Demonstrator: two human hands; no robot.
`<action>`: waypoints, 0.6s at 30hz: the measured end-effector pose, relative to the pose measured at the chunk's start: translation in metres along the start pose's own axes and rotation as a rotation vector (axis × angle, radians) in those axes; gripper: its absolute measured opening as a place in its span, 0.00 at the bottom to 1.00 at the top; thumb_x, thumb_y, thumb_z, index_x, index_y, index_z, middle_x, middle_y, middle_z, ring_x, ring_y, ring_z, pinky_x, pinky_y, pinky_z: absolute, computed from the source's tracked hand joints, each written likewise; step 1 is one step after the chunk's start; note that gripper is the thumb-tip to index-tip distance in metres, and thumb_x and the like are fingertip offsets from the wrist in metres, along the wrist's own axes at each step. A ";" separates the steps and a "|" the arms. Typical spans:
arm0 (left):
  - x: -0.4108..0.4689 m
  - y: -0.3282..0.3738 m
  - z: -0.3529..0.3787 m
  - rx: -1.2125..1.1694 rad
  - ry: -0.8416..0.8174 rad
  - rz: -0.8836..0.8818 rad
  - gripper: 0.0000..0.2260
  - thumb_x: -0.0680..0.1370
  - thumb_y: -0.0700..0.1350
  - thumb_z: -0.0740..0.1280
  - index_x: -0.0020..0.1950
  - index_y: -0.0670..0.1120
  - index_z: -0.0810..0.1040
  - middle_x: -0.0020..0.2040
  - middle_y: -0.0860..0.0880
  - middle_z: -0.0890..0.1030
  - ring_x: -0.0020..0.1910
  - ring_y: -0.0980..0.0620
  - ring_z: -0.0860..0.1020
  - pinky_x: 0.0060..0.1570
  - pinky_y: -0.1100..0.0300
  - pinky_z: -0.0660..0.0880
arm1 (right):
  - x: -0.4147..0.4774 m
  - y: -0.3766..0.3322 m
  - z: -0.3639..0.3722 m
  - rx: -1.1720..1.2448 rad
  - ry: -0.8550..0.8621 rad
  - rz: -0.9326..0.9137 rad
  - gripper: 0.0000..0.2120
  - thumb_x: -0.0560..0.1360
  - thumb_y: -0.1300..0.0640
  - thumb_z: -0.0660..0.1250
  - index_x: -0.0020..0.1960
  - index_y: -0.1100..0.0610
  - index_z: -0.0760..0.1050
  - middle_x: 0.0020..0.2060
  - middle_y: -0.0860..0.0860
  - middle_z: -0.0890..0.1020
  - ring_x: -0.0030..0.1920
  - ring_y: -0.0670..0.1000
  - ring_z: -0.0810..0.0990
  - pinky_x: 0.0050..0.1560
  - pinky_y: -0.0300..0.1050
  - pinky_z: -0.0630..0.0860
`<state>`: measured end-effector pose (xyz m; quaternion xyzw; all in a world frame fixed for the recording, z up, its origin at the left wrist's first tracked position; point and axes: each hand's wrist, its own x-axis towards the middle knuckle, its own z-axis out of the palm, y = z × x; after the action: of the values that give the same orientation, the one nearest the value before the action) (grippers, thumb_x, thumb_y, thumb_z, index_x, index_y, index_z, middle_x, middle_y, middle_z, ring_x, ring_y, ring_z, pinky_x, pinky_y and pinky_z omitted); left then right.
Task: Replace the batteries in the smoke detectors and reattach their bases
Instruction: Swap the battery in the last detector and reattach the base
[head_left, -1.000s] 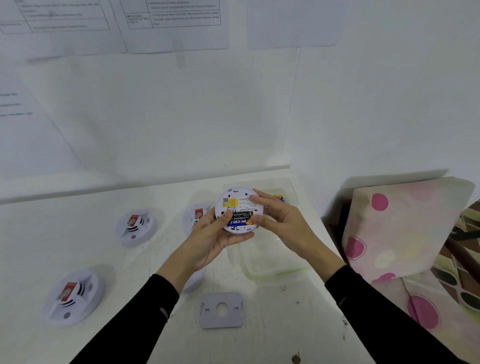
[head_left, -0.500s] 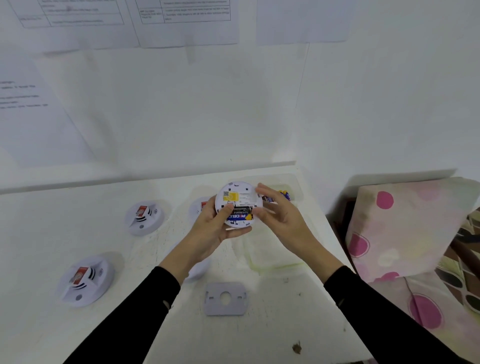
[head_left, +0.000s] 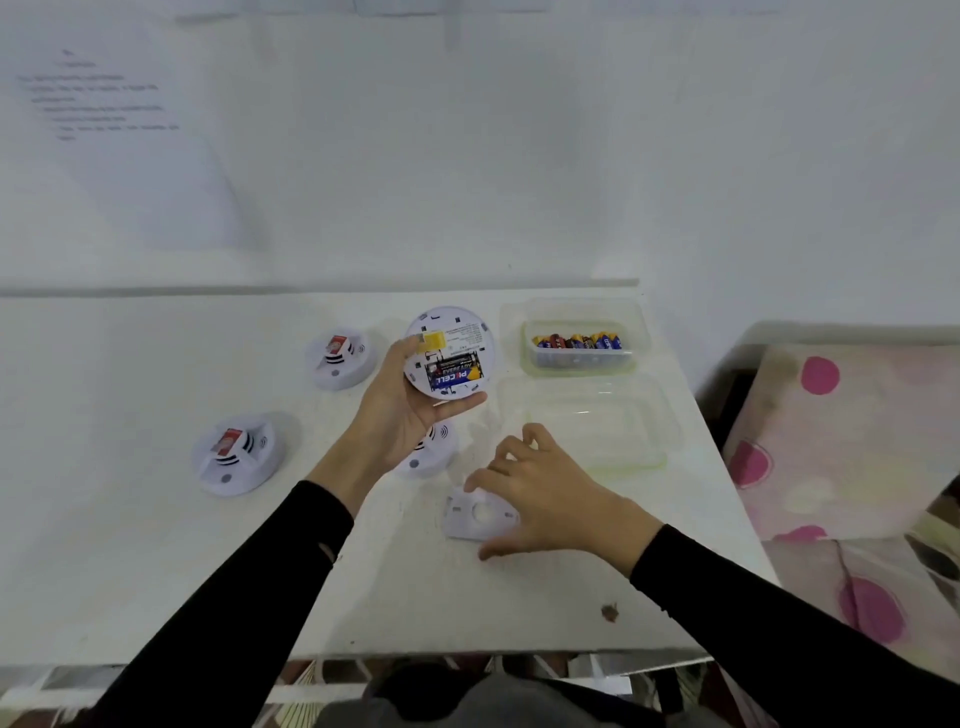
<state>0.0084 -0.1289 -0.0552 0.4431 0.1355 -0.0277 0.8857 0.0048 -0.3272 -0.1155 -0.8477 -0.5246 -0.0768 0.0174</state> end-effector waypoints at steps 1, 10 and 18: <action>-0.003 0.000 -0.002 -0.004 -0.008 0.003 0.23 0.84 0.53 0.55 0.73 0.40 0.69 0.67 0.38 0.77 0.63 0.35 0.78 0.52 0.41 0.81 | 0.001 -0.002 0.001 -0.007 -0.011 -0.001 0.30 0.63 0.27 0.63 0.54 0.47 0.77 0.38 0.45 0.83 0.45 0.52 0.78 0.55 0.50 0.60; -0.007 0.007 -0.014 -0.097 0.047 0.061 0.23 0.84 0.57 0.53 0.69 0.42 0.73 0.64 0.39 0.80 0.61 0.37 0.80 0.51 0.41 0.81 | 0.003 0.014 -0.037 0.292 0.257 0.119 0.22 0.67 0.43 0.68 0.59 0.47 0.71 0.54 0.42 0.76 0.59 0.48 0.72 0.62 0.48 0.61; -0.001 0.006 0.017 -0.109 0.009 -0.013 0.21 0.83 0.54 0.54 0.64 0.42 0.77 0.61 0.38 0.82 0.55 0.40 0.82 0.53 0.42 0.81 | 0.033 0.036 -0.074 0.547 0.682 0.493 0.27 0.66 0.40 0.71 0.62 0.47 0.72 0.54 0.38 0.77 0.57 0.42 0.73 0.60 0.43 0.60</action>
<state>0.0117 -0.1389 -0.0409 0.3932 0.1436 -0.0240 0.9079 0.0436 -0.3221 -0.0359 -0.8375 -0.2740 -0.2028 0.4271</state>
